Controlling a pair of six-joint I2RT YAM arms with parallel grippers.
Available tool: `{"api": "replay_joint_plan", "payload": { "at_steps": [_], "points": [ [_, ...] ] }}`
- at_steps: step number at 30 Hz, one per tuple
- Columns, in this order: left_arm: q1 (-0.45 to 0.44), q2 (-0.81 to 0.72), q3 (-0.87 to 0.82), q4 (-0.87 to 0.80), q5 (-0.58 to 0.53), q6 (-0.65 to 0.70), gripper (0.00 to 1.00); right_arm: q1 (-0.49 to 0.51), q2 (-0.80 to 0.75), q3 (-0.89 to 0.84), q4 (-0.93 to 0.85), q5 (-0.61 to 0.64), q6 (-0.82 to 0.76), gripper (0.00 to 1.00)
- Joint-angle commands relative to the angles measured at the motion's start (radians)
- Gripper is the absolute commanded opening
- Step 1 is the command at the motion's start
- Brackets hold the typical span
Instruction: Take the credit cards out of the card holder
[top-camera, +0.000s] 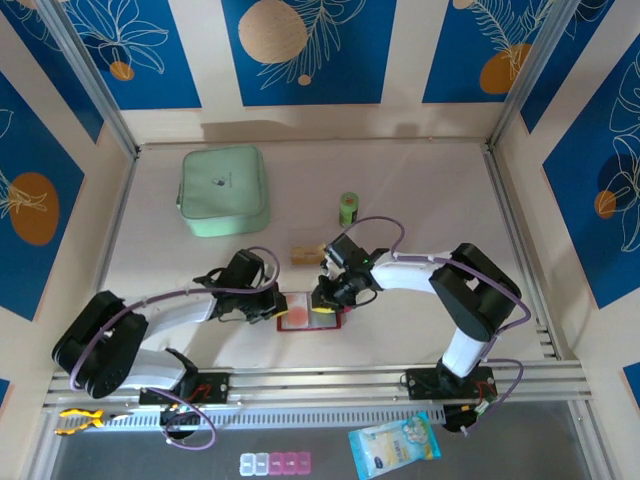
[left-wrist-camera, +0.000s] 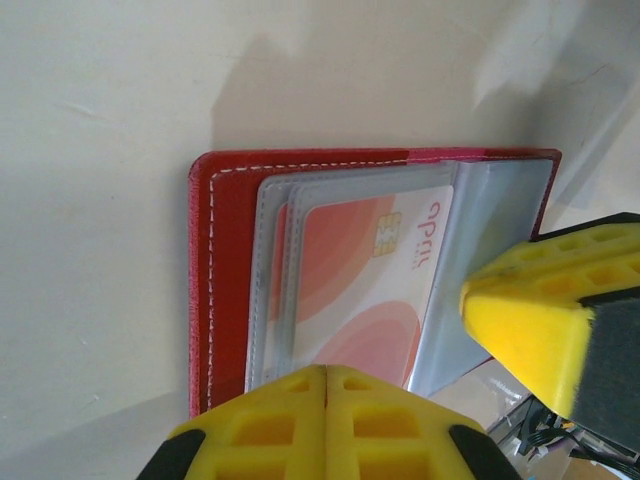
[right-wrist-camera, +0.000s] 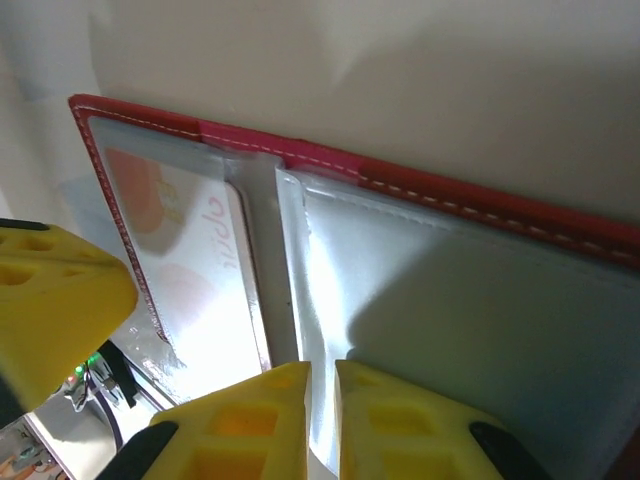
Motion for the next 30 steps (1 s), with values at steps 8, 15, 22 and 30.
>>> {"api": "replay_joint_plan", "payload": {
  "at_steps": [8, 15, 22, 30],
  "points": [
    [0.011, 0.028, -0.005, -0.031, -0.015, 0.047, 0.02, 0.01, -0.009, 0.026, 0.037, -0.053, 0.013, 0.24],
    [0.01, 0.04, -0.015, -0.018, -0.013, 0.048, 0.01, 0.012, 0.012, 0.039, 0.053, -0.072, 0.014, 0.25],
    [0.01, 0.041, -0.018, -0.015, -0.011, 0.047, 0.01, 0.019, 0.035, 0.057, 0.057, -0.078, 0.01, 0.24],
    [0.01, 0.042, -0.022, -0.007, -0.009, 0.044, 0.01, 0.025, 0.067, 0.066, 0.052, -0.07, 0.003, 0.25]
  ]
}}
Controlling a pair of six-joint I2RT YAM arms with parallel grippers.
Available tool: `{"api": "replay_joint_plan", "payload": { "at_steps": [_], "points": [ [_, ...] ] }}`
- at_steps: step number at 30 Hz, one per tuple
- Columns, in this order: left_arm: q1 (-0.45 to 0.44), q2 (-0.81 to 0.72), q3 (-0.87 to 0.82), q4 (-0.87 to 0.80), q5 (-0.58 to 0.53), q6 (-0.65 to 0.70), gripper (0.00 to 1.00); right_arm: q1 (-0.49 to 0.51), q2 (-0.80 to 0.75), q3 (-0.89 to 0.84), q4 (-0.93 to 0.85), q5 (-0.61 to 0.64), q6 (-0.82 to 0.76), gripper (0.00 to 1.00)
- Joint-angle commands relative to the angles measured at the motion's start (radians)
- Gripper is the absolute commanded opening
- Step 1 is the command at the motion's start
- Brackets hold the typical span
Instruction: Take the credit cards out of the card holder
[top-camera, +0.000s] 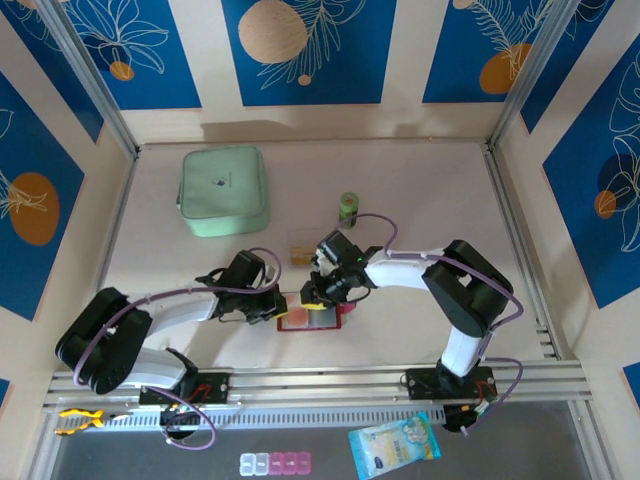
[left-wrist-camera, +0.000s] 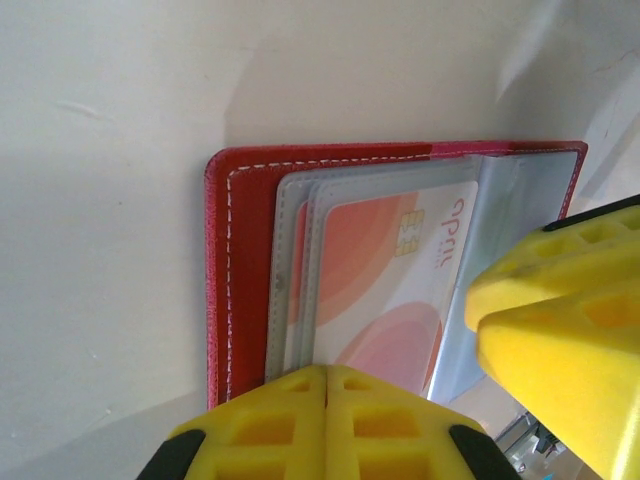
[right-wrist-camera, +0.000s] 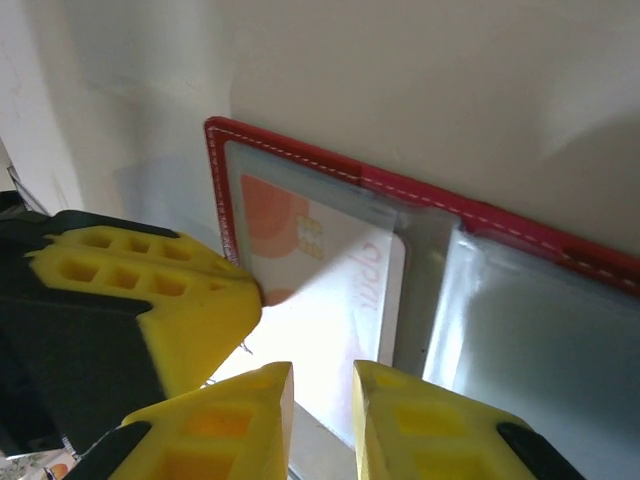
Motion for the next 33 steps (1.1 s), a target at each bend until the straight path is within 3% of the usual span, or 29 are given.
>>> {"api": "replay_joint_plan", "payload": {
  "at_steps": [1, 21, 33],
  "points": [
    [0.01, 0.02, -0.023, -0.009, -0.011, 0.012, 0.01, 0.009, 0.019, 0.023, -0.014, -0.015, 0.001, 0.25],
    [0.01, 0.019, -0.031, -0.002, -0.011, 0.006, 0.01, 0.023, 0.061, 0.025, 0.019, -0.048, 0.004, 0.23],
    [0.01, 0.016, -0.039, -0.01, -0.01, 0.007, 0.03, 0.024, 0.044, 0.058, -0.157, 0.073, -0.046, 0.24]
  ]
}}
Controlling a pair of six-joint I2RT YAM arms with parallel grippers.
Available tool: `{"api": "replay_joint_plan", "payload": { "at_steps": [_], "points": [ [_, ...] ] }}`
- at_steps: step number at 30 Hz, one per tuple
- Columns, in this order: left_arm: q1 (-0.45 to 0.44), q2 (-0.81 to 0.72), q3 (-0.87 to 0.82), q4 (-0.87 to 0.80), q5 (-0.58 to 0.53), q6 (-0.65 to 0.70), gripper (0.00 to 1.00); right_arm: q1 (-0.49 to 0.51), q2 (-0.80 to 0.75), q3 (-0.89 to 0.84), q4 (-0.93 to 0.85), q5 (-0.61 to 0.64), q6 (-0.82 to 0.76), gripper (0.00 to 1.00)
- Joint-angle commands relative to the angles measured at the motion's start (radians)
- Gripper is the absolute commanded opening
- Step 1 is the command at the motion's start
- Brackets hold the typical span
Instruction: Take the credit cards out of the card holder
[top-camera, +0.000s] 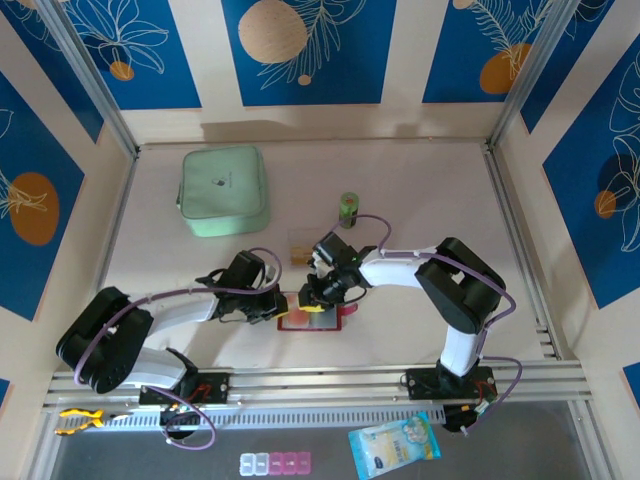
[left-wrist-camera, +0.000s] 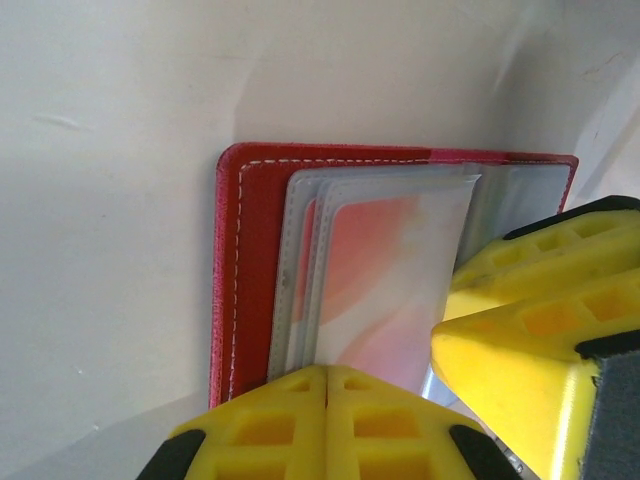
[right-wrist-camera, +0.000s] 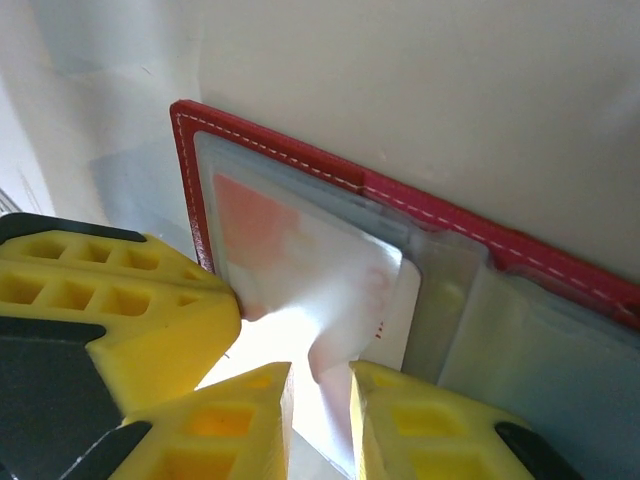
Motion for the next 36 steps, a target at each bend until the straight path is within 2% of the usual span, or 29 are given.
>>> {"api": "replay_joint_plan", "payload": {
  "at_steps": [1, 10, 17, 24, 31, 36],
  "points": [
    [0.01, 0.011, -0.03, -0.043, -0.015, 0.006, 0.03, 0.008, 0.004, 0.023, -0.121, 0.069, -0.036, 0.24],
    [0.01, -0.011, -0.041, -0.049, -0.017, 0.003, 0.08, 0.014, 0.002, 0.054, -0.169, 0.092, -0.072, 0.24],
    [0.01, -0.052, -0.067, -0.044, -0.01, -0.019, 0.09, 0.025, -0.01, 0.064, -0.17, 0.084, -0.076, 0.24],
    [0.01, -0.072, -0.053, -0.044, 0.013, -0.028, 0.09, 0.024, -0.032, 0.043, -0.122, 0.039, -0.057, 0.24],
    [0.011, -0.086, 0.021, -0.146, -0.046, 0.021, 0.12, 0.017, -0.031, 0.002, -0.057, 0.006, -0.027, 0.24],
    [0.011, -0.054, 0.035, -0.155, -0.055, 0.047, 0.11, 0.012, -0.028, -0.012, -0.034, -0.009, -0.017, 0.24]
  ]
}}
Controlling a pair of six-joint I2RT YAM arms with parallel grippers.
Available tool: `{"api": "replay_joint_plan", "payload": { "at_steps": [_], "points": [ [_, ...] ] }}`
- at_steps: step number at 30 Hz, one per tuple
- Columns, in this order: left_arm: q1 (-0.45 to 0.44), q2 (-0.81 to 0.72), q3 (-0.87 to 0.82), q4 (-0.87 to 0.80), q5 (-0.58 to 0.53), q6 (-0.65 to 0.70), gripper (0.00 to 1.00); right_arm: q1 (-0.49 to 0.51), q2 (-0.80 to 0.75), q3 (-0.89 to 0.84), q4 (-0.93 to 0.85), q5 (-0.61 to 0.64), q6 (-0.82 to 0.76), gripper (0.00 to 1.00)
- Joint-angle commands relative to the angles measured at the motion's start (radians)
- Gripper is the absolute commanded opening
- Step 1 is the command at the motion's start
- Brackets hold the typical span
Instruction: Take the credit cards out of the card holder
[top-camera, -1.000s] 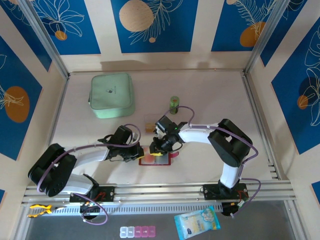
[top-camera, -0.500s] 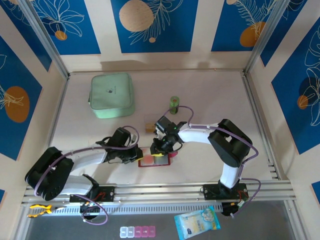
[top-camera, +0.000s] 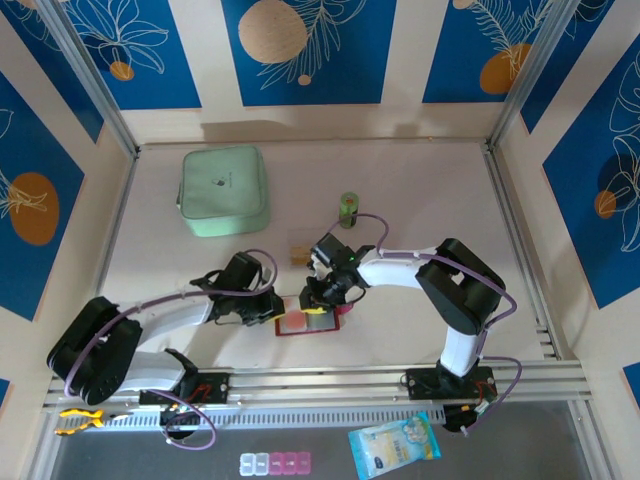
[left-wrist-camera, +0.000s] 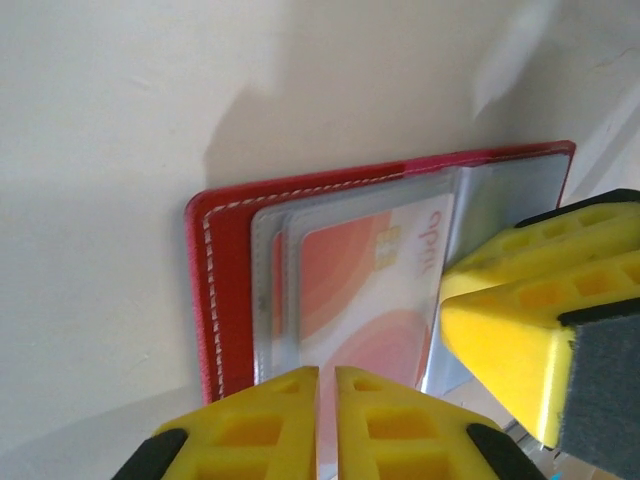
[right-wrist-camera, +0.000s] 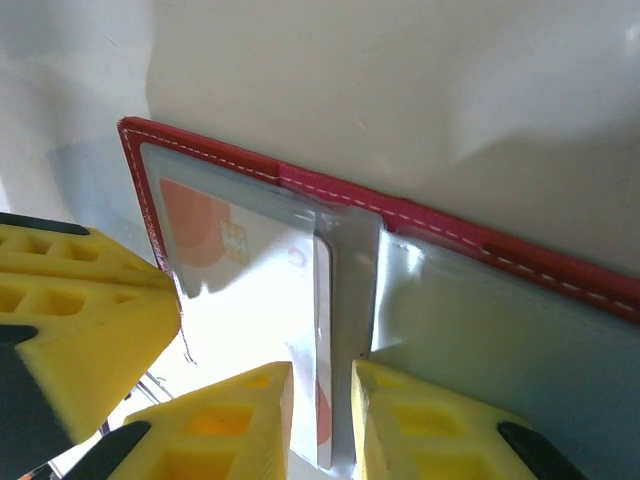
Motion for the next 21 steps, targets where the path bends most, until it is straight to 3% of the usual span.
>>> {"api": "replay_joint_plan", "payload": {
  "at_steps": [1, 11, 21],
  "points": [
    [0.012, 0.028, 0.018, -0.036, -0.015, 0.034, 0.1, -0.005, -0.025, -0.022, 0.015, -0.036, 0.017, 0.24],
    [0.01, 0.055, -0.003, -0.054, -0.035, 0.053, 0.0, -0.007, -0.06, -0.016, -0.015, -0.011, 0.019, 0.24],
    [0.01, -0.021, 0.032, -0.089, -0.041, 0.042, 0.07, -0.005, -0.045, -0.018, 0.008, -0.046, 0.028, 0.24]
  ]
}}
